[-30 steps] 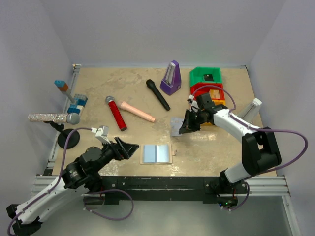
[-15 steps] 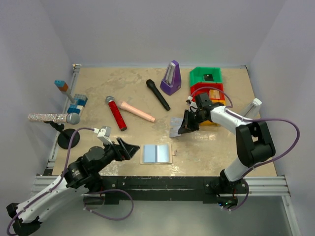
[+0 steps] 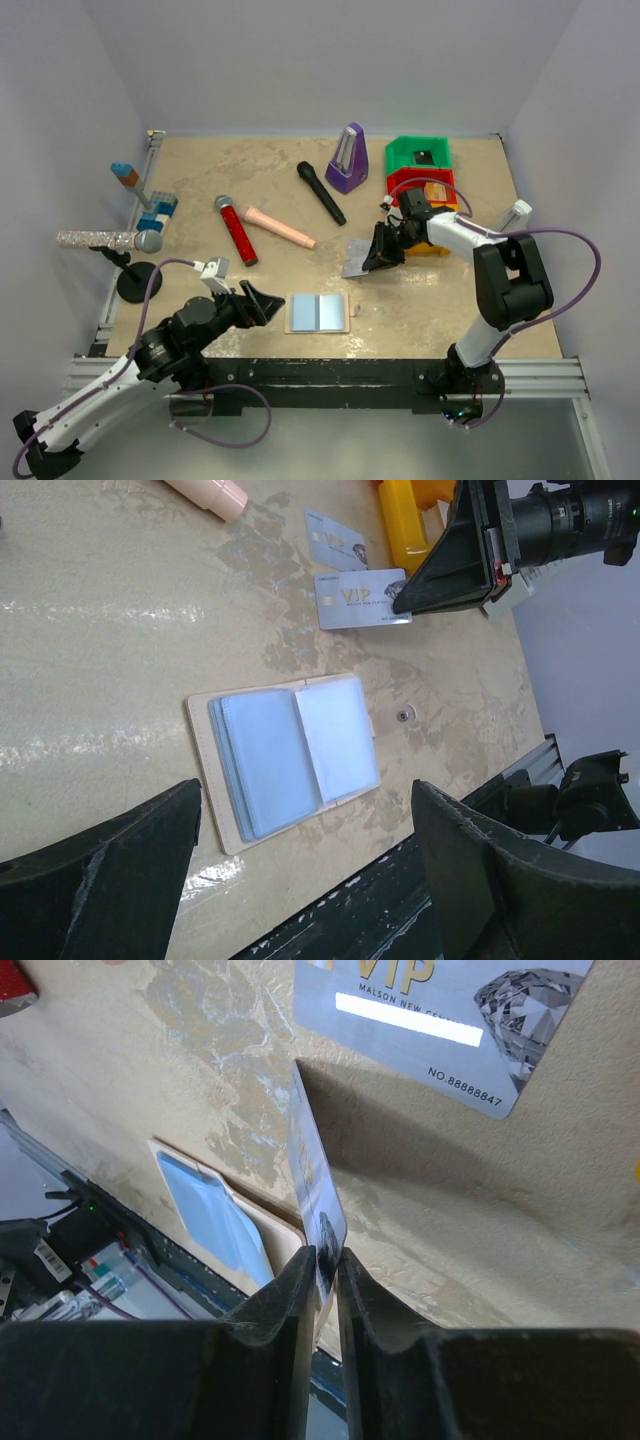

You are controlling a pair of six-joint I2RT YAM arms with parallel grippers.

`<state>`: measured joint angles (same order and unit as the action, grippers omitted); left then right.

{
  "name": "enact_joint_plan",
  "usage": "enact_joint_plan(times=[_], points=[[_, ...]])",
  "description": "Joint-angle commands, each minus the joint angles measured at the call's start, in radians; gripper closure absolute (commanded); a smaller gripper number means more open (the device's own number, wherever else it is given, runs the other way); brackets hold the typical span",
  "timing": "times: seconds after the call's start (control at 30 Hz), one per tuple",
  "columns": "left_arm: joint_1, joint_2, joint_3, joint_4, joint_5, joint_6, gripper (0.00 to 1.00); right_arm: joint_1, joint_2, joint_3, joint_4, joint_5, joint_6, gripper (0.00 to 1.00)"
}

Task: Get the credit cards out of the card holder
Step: Place the credit card at the center of the board.

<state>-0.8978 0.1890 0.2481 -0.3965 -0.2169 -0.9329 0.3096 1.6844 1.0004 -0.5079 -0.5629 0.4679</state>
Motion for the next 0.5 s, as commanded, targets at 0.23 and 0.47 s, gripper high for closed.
enact_joint_plan(times=[0.23,0.47], points=[[-0.001,0.033,-0.017,0.073,0.008,-0.007,0.10,-0.023,-0.025,0.021,0.002,0.008,-0.025,0.71],[-0.001,0.032,-0.013,0.073,0.013,-0.001,0.10,-0.035,-0.084,0.003,-0.012,0.047,-0.017,0.61]])
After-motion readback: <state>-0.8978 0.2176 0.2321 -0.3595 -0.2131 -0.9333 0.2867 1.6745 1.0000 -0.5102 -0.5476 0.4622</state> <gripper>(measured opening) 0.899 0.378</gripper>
